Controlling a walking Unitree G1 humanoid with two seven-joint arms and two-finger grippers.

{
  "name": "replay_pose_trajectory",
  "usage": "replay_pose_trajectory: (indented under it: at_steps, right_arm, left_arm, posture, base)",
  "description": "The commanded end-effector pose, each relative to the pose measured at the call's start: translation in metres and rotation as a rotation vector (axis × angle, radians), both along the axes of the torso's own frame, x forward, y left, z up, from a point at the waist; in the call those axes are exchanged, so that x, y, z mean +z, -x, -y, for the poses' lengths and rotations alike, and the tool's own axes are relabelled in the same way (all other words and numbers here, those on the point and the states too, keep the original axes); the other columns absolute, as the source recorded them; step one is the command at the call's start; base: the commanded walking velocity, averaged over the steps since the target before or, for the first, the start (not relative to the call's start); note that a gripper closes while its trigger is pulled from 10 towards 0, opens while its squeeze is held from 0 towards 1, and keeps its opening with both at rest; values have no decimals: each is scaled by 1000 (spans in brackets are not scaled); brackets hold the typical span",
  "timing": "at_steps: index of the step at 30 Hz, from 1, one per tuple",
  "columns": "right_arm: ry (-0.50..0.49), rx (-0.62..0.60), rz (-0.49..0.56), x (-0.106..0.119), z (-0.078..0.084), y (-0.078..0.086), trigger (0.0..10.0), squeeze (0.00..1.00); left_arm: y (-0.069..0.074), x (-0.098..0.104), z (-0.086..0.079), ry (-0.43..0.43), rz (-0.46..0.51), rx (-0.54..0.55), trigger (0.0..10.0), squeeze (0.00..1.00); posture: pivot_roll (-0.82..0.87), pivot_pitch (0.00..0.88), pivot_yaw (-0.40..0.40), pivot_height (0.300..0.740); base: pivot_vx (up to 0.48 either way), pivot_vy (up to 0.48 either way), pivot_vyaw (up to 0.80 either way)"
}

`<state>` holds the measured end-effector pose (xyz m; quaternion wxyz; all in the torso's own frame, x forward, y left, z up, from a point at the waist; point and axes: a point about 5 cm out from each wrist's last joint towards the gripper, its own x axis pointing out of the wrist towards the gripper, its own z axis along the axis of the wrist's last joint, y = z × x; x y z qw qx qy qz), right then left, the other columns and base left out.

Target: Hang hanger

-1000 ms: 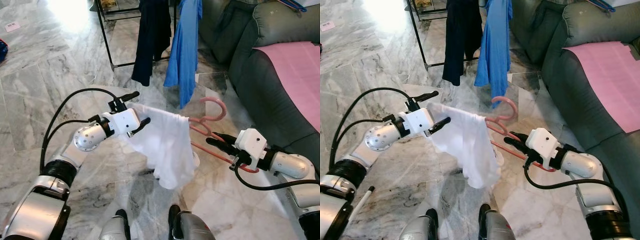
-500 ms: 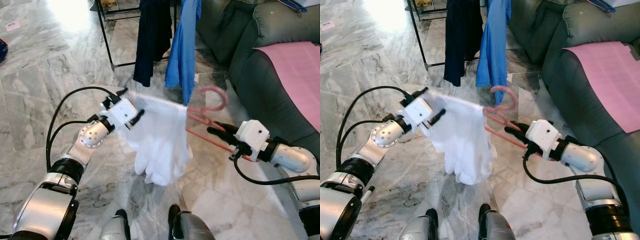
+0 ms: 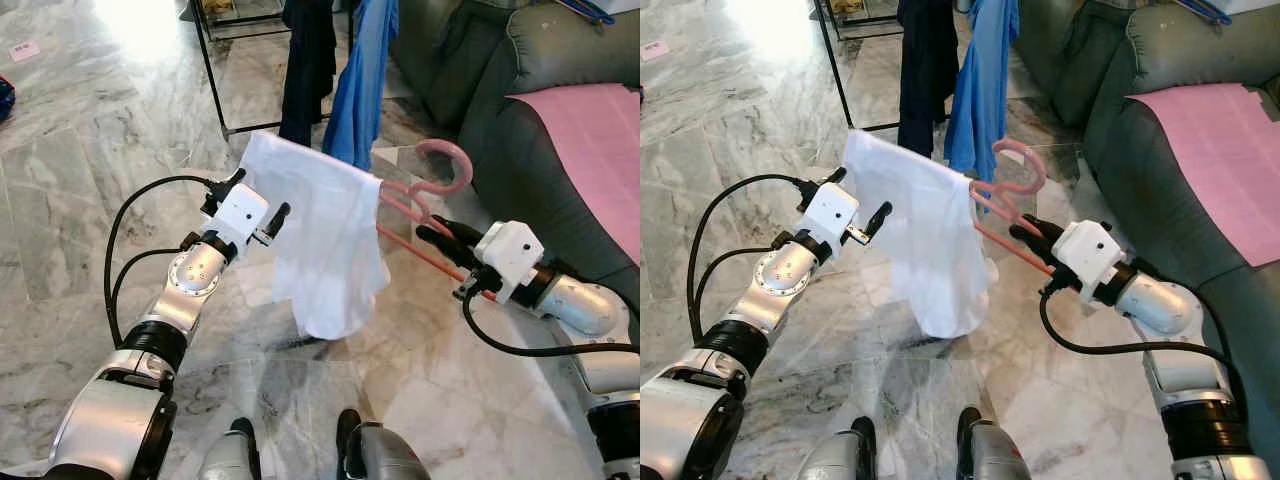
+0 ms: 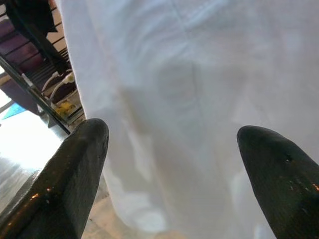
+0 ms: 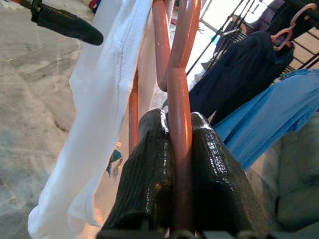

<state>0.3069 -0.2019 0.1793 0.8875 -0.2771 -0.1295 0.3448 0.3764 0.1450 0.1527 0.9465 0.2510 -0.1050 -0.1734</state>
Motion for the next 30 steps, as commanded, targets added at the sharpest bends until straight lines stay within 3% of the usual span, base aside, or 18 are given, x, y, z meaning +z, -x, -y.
replay_pose_trajectory:
  at_steps: [1,4,8,10,12,13,17,19,21,24,30]
  right_arm:
    - [-10,15,42,8,0,1,10000,0]
    - [23,45,11,8,4,3,10000,0]
    - [68,66,-46,6,15,4,10000,0]
    - [84,63,-52,4,17,4,10000,0]
    - [108,67,-88,1,23,4,10000,0]
    - [113,67,-91,1,23,4,10000,0]
    - [152,57,-98,-2,28,2,10000,0]
    - [169,49,-102,-3,30,0,10000,0]
    - [172,46,-101,-3,31,-1,10000,0]
    - [149,6,-80,-4,31,-6,10000,0]
    - [183,26,-90,-9,30,-3,10000,0]
  left_arm:
    - [0,0,-3,1,8,19,10000,0]
    - [-1,15,-3,-33,74,-24,10000,0]
    - [2,43,5,-142,172,-219,10000,0]
    - [3,48,7,-167,179,-274,10000,0]
    - [6,55,5,-284,169,-376,10000,0]
    - [6,55,4,-301,166,-392,10000,0]
    - [9,49,-2,-383,76,-464,10000,0]
    - [14,36,-5,-442,-23,-543,10000,0]
    - [15,33,-6,-453,-41,-553,10000,0]
    - [22,13,-8,-518,-158,-629,10000,0]
    - [23,13,-6,-559,-149,-649,10000,0]
  posture:
    - [-79,267,-36,740]
    - [-82,269,-39,740]
    - [-82,270,-42,740]
    - [-82,270,-42,740]
    - [-80,273,-40,740]
    - [-80,273,-40,740]
    - [-80,277,-37,740]
    - [-83,283,-33,740]
    - [-83,283,-33,740]
    - [-85,286,-33,740]
    - [-85,288,-33,740]
  base:
    - [0,0,0]
    - [0,0,0]
    - [0,0,0]
    - [0,0,0]
    - [0,0,0]
    - [0,0,0]
    - [0,0,0]
    - [0,0,0]
    - [0,0,0]
    - [0,0,0]
    - [0,0,0]
